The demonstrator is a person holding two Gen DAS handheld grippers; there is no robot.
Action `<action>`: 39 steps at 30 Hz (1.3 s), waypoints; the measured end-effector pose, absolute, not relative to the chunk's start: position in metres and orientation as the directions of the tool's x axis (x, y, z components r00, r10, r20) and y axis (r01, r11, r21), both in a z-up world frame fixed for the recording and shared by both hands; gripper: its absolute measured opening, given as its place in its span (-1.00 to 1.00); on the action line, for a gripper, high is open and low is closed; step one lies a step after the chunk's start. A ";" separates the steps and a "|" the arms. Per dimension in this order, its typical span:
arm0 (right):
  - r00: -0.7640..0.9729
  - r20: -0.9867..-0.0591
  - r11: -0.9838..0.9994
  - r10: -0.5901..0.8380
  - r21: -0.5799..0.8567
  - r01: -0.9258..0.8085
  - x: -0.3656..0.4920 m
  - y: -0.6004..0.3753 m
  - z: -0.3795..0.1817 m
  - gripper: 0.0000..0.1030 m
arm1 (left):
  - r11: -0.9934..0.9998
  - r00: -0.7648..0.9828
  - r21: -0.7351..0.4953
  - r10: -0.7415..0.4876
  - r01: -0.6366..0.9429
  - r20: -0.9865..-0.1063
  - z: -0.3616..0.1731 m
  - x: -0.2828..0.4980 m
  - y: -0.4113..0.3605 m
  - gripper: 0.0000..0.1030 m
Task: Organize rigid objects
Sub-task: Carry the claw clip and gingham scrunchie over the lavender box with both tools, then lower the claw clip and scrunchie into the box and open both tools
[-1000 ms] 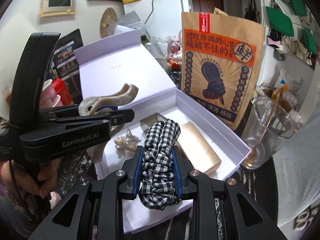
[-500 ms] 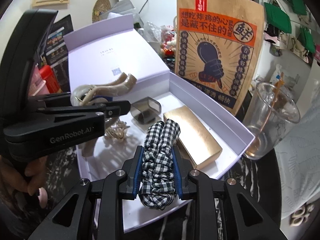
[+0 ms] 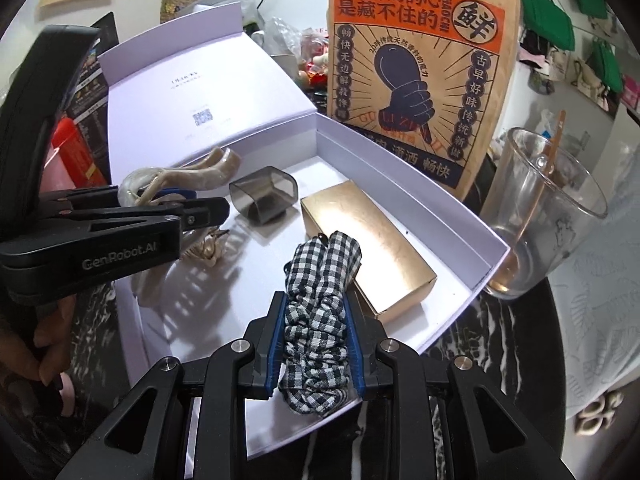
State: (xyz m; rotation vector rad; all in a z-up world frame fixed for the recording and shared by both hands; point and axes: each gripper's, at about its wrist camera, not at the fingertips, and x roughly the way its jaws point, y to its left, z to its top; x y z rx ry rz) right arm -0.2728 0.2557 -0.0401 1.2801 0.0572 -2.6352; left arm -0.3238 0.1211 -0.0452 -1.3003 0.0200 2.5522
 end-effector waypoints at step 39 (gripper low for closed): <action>-0.616 -0.780 -0.986 -0.106 0.000 0.169 -0.252 0.262 -0.021 -0.11 | -0.974 -0.582 -0.020 0.153 -0.228 -0.799 -0.032 -0.305 0.119 0.66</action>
